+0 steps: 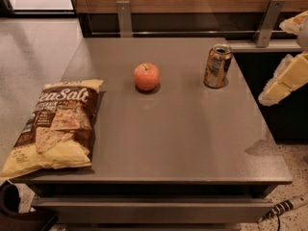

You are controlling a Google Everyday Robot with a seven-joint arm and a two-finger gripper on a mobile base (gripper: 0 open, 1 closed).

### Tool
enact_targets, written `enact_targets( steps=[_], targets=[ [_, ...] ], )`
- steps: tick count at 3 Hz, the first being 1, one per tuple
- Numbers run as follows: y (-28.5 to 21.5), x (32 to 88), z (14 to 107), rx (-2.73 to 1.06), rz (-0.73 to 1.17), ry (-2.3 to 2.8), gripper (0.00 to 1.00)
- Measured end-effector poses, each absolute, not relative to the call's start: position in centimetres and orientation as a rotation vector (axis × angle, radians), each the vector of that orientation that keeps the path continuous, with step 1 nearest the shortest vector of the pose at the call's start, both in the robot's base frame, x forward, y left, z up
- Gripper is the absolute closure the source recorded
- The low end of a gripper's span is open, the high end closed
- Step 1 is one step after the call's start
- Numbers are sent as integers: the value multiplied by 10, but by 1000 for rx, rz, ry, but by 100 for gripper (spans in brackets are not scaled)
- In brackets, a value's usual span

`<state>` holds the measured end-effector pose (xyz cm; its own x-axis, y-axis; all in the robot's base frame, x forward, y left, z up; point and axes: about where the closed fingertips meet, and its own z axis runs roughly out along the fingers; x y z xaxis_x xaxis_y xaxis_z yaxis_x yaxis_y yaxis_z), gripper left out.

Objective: Move orange can near brown chip bag

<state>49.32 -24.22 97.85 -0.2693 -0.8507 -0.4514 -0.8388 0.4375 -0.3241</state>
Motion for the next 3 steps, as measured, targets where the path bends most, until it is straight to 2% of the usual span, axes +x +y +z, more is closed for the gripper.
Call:
enact_targets(
  steps=[3],
  targets=[
    [-249,608,918,-820,348,1751,0]
  ],
)
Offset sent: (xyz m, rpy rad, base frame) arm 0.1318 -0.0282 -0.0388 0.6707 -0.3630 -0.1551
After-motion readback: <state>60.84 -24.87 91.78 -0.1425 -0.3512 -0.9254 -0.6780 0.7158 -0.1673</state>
